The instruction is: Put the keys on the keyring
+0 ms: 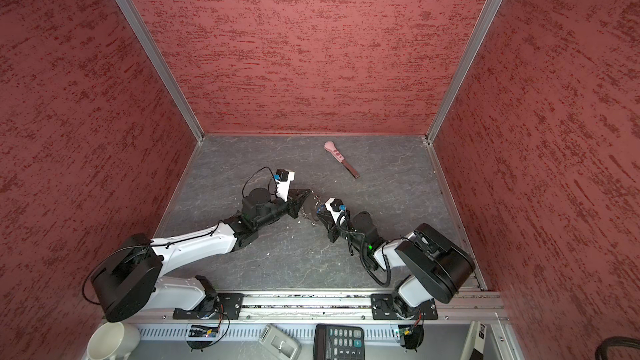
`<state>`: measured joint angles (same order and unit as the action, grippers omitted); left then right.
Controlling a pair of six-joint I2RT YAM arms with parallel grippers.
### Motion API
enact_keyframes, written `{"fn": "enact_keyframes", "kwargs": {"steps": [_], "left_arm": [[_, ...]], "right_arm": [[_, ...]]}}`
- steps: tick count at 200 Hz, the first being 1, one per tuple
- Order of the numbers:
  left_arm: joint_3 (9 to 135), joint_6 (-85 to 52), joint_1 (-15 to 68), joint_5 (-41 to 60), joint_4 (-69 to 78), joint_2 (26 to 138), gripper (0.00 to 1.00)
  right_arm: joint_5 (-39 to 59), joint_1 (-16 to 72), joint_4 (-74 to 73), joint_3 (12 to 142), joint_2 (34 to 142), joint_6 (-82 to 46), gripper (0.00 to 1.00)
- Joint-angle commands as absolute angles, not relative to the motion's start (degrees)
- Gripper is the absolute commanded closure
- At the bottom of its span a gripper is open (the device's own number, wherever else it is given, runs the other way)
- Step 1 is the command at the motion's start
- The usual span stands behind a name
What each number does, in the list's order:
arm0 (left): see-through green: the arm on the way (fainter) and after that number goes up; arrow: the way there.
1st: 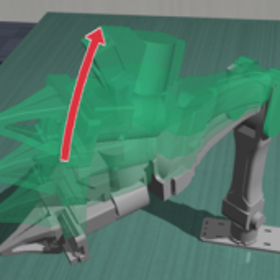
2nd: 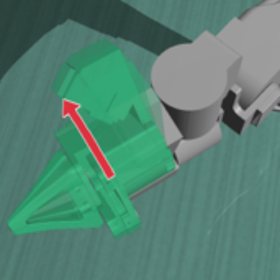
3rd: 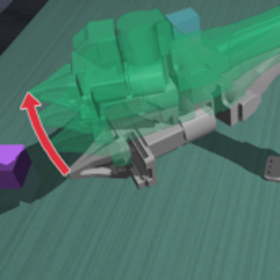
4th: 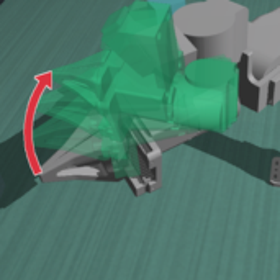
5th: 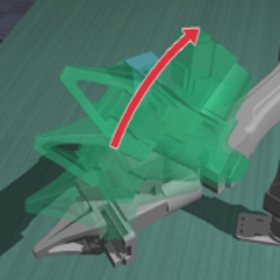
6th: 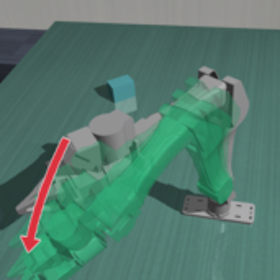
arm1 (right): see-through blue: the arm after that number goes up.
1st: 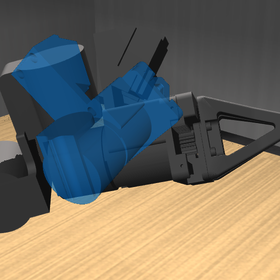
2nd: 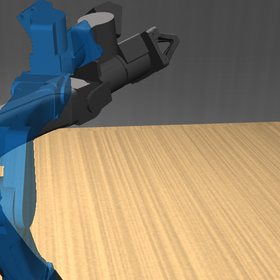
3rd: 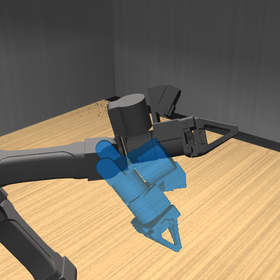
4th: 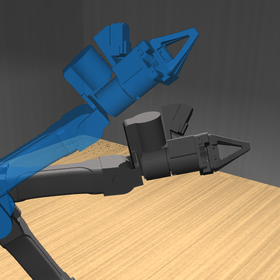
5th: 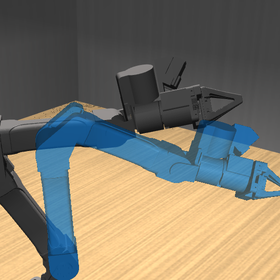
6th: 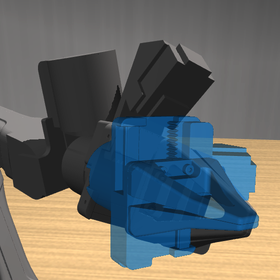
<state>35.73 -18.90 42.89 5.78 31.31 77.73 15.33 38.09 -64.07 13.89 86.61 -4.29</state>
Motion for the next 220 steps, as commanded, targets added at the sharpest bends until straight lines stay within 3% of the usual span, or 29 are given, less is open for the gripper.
{"fn": "enact_keyframes", "kwargs": {"steps": [1, 62, 86, 122, 151, 157, 167, 185, 220], "left_arm": [[37.26, -19.14, 43.14, 4.12, 33.15, 77.43, 1.0], [36.84, -18.37, 41.83, 3.42, 30.89, 76.46, 1.0], [35.78, -18.11, 39.18, 5.04, 29.37, 75.16, 0.83], [36.13, -18.26, 31.5, 5.27, 17.24, 70.48, 0.62], [34.23, -18.81, 24.41, 4.03, 11.21, 65.98, 0.49], [33.62, -19.02, 22.94, 3.94, 10.55, 65.06, 0.39], [32.48, -19.45, 20.66, 4.0, 9.94, 63.83, 0.31], [30.32, -20.51, 16.69, 4.92, 9.55, 62.18, 0.26], [27.59, -19.45, 11.39, 6.15, 8.4, 59.41, 0.19]], "right_arm": [[14.19, 38.15, -63.4, 14.67, 86.7, -4.75, 0.9], [13.35, 38.14, -51.23, 18.09, 81.25, -4.14, 1.0], [12.91, 38.14, -35.82, 22.7, 75.82, -2.96, 1.0], [11.79, 38.14, 0.74, 37.8, 71.28, 1.35, 1.0], [6.23, 38.06, 30.2, 55.1, 76.63, 1.96, 1.0], [4.14, 38.06, 35.98, 58.73, 78.57, 1.82, 1.0], [1.41, 38.05, 44.93, 64.79, 82.18, 2.02, 1.0], [-1.83, 38.5, 57.06, 73.62, 87.31, 2.71, 1.0], [0.94, 42.47, 69.21, 85.02, 92.57, 6.8, 1.0]]}}
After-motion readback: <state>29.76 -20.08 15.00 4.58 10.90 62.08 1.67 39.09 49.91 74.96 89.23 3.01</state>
